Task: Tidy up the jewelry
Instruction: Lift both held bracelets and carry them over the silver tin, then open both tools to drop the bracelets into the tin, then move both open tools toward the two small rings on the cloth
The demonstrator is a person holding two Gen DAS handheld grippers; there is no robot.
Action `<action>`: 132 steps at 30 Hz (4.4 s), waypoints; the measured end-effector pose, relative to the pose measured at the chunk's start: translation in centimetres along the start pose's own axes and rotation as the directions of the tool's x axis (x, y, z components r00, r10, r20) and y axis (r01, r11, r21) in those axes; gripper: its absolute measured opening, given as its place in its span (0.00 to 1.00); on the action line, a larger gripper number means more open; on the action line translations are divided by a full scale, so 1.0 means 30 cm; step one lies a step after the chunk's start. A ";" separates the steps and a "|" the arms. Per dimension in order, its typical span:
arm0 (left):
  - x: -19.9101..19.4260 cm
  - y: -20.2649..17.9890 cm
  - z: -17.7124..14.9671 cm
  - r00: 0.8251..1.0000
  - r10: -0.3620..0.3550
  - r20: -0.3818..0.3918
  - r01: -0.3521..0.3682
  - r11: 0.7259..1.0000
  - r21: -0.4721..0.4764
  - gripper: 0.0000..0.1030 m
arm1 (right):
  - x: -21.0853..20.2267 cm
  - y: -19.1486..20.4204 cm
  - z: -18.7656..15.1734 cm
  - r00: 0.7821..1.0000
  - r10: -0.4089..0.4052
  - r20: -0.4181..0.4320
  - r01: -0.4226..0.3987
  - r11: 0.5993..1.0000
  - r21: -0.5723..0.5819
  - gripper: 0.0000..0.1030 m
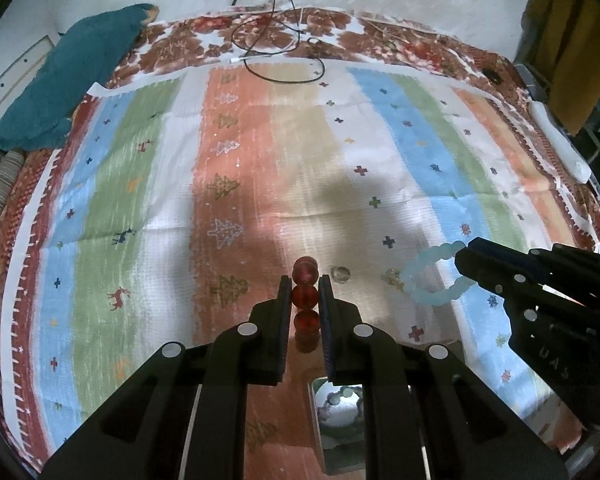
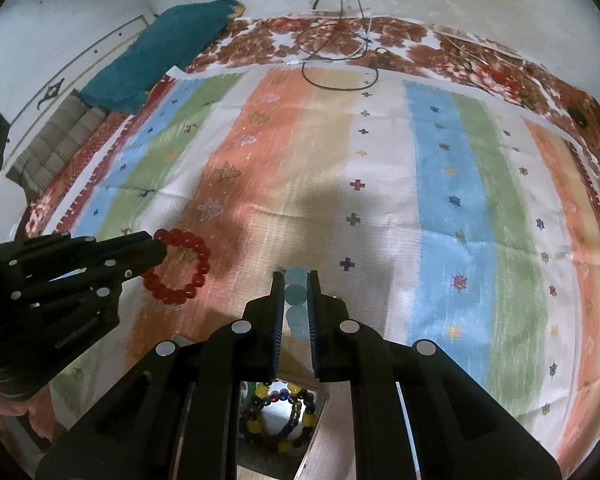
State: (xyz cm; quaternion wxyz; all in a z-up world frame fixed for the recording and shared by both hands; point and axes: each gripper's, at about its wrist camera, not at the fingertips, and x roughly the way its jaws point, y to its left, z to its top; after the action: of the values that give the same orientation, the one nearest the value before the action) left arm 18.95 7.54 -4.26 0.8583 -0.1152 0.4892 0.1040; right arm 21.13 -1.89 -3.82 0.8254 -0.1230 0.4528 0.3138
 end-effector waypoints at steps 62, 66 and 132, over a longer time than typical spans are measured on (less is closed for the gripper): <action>-0.257 -0.095 -0.260 0.989 -0.089 0.118 0.082 0.995 0.064 0.12 | -0.268 0.079 -0.284 0.991 0.045 0.127 -0.041 0.998 -0.037 0.12; -0.252 -0.098 -0.261 0.990 -0.093 0.106 0.086 0.994 0.066 0.13 | -0.259 0.079 -0.286 0.993 0.037 0.115 -0.034 0.999 -0.030 0.12; 0.242 -0.008 0.035 0.991 -0.028 -0.132 0.028 1.000 0.002 0.61 | 0.282 -0.094 -0.067 0.969 -0.031 -0.247 0.040 0.999 0.031 0.53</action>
State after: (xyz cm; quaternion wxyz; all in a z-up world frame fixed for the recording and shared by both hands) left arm 23.51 8.10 -9.99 0.8257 -0.1268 0.5434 0.0830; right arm 24.89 -1.61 -12.14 0.7704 -0.1542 0.5551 0.2732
